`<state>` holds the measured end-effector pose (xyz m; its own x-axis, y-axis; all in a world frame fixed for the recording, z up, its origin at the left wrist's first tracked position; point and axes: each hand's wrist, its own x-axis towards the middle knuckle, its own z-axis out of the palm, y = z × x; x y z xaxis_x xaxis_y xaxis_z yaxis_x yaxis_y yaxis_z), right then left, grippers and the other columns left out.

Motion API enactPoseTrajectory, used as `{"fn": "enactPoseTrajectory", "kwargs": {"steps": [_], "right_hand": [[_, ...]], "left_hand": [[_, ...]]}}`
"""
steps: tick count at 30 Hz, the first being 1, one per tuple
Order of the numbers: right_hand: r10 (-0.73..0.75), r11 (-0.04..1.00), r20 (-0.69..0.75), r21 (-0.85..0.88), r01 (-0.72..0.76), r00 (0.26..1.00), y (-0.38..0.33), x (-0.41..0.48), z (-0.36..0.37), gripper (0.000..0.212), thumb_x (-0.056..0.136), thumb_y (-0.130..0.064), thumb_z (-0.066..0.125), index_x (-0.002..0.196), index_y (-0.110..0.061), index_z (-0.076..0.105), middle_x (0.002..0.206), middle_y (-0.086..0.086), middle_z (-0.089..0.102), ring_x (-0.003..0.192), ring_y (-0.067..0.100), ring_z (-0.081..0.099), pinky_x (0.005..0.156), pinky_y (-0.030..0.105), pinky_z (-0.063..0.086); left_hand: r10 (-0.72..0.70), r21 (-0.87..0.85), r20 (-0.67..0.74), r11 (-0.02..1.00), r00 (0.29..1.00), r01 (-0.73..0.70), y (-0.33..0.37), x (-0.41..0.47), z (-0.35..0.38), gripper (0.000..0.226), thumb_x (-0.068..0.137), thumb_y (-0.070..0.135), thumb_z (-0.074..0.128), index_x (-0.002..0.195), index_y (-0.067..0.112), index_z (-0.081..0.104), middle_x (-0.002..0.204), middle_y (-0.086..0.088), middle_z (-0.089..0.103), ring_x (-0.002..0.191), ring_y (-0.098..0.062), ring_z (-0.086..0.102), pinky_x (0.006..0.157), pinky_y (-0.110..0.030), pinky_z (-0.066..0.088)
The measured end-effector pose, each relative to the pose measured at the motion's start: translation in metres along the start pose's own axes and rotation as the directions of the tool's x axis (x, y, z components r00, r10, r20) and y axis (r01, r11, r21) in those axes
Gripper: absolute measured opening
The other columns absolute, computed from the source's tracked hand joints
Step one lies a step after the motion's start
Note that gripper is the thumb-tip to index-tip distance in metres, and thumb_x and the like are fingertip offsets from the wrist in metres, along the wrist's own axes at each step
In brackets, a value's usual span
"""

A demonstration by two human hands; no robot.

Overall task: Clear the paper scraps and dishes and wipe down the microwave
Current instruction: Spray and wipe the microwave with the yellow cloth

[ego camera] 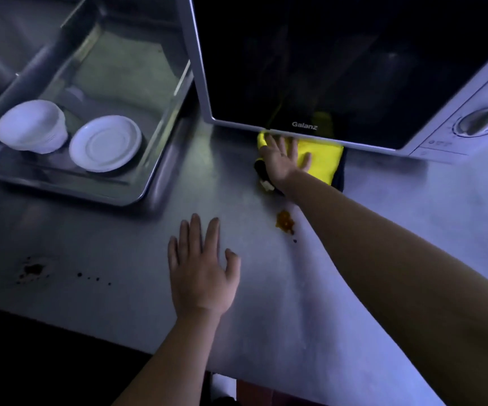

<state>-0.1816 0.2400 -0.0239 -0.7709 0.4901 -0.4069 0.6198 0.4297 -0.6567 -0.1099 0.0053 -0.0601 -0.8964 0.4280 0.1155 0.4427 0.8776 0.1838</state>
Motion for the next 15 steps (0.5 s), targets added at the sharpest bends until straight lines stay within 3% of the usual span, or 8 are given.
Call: {"fn": "enactPoseTrajectory", "kwargs": {"steps": [2,4,8,11,13,15], "right_hand": [[-0.045,0.952,0.049,-0.3,0.057,0.998,-0.004,0.013,0.01,0.062,0.099,-0.05,0.016,0.159,-0.037,0.003,0.167,-0.01,-0.009,0.153,0.02,-0.014,0.117,0.056,-0.016],[-0.118,0.865,0.1,-0.478,0.152,0.988,0.0,0.013,0.013,0.06,0.102,-0.048,0.016,0.158,-0.038,-0.002,0.166,-0.011,-0.014,0.152,0.018,-0.018,0.117,0.055,-0.016],[-0.255,0.745,0.27,-0.557,0.367,0.928,0.015,-0.015,0.005,0.059,0.105,-0.038,0.023,0.158,-0.04,-0.003,0.166,-0.012,-0.013,0.152,0.014,-0.018,0.119,0.052,-0.012],[-0.245,0.672,0.374,-0.6,0.435,0.894,0.037,-0.062,0.003,0.062,0.104,-0.037,0.024,0.157,-0.039,-0.009,0.165,-0.013,-0.019,0.151,0.015,-0.021,0.119,0.052,-0.011],[-0.266,0.569,0.383,-0.679,0.465,0.885,0.061,-0.106,0.007,0.065,0.098,-0.05,0.009,0.153,-0.036,-0.022,0.163,-0.009,-0.027,0.151,0.02,-0.024,0.119,0.054,-0.01],[-0.302,0.535,0.351,-0.708,0.462,0.887,0.084,-0.156,0.015,0.072,0.088,-0.059,-0.002,0.15,-0.033,-0.028,0.161,-0.005,-0.029,0.151,0.026,-0.023,0.119,0.057,-0.008]], "left_hand": [[0.0,-0.007,-0.007,1.0,1.0,0.0,-0.001,0.0,0.001,0.062,0.085,0.04,0.042,0.143,0.02,0.049,0.155,-0.015,0.039,0.144,-0.034,0.032,0.119,-0.051,0.021],[-0.008,-0.011,0.006,1.0,1.0,0.008,0.0,-0.001,0.0,0.062,0.086,0.04,0.041,0.144,0.021,0.048,0.156,-0.013,0.038,0.146,-0.033,0.031,0.12,-0.05,0.02],[-0.01,-0.007,0.021,1.0,1.0,0.01,-0.001,-0.001,-0.004,0.062,0.086,0.041,0.039,0.145,0.021,0.046,0.157,-0.013,0.037,0.146,-0.033,0.03,0.119,-0.05,0.02],[-0.008,0.009,0.042,1.0,0.999,0.008,0.0,0.0,-0.005,0.062,0.087,0.041,0.038,0.145,0.021,0.045,0.156,-0.014,0.037,0.146,-0.034,0.03,0.119,-0.05,0.02],[-0.007,0.023,0.063,1.0,0.998,0.006,0.0,0.0,-0.006,0.062,0.088,0.04,0.039,0.146,0.021,0.043,0.157,-0.013,0.035,0.146,-0.033,0.028,0.119,-0.05,0.019],[-0.008,0.013,0.066,1.0,0.998,0.008,0.001,-0.001,-0.007,0.062,0.087,0.04,0.04,0.146,0.02,0.044,0.157,-0.013,0.035,0.146,-0.033,0.027,0.119,-0.05,0.019]]}}
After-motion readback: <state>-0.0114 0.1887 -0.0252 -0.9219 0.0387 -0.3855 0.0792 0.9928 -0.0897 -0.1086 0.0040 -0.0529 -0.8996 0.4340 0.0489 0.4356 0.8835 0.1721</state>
